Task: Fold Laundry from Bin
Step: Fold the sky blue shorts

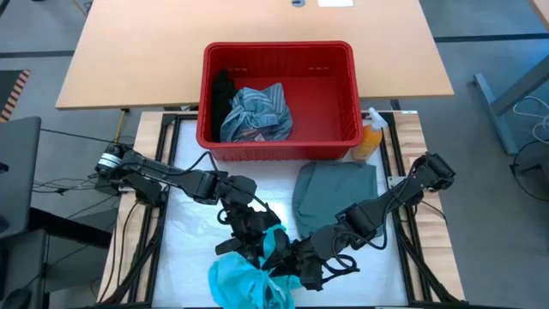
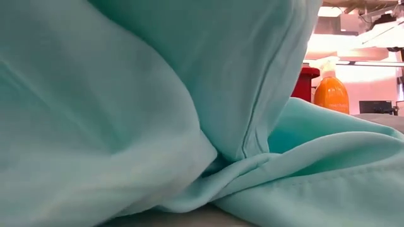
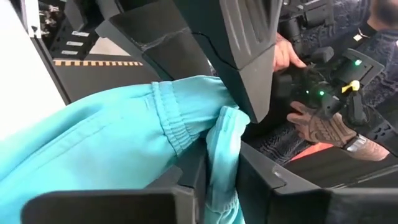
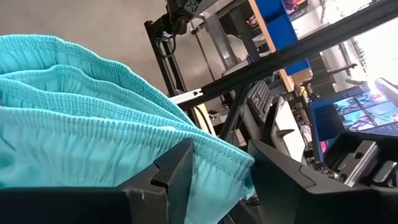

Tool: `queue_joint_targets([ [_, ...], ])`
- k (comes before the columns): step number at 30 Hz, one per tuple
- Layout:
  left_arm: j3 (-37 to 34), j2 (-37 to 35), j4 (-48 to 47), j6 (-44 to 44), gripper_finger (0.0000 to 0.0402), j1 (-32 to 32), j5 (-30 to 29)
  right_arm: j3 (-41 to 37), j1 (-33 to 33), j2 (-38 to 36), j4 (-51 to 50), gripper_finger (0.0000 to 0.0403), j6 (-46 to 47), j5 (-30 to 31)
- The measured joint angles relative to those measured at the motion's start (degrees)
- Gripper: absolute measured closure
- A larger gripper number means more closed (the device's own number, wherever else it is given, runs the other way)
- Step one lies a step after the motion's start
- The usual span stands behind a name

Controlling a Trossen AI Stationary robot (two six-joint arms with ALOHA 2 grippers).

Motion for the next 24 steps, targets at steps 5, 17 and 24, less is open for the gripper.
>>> queue_joint_targets([
  [5,0.0,0.0,-0.2,0.0,0.0312,0.0,-0.1,0.0,0.0,0.0,-0.7,0.0221,0.0,0.0],
  [17,0.0,0.0,-7.0,11.2,0.0292,2.5,-8.2,0.0,-2.0,0.3,-5.9,0.0236,3.1,0.3],
  [24,-1.9,0.0,-10.2,15.9,0.0345,8.4,-8.8,0.0,-7.3,0.3,-11.7,0.0343,14.9,-6.2],
])
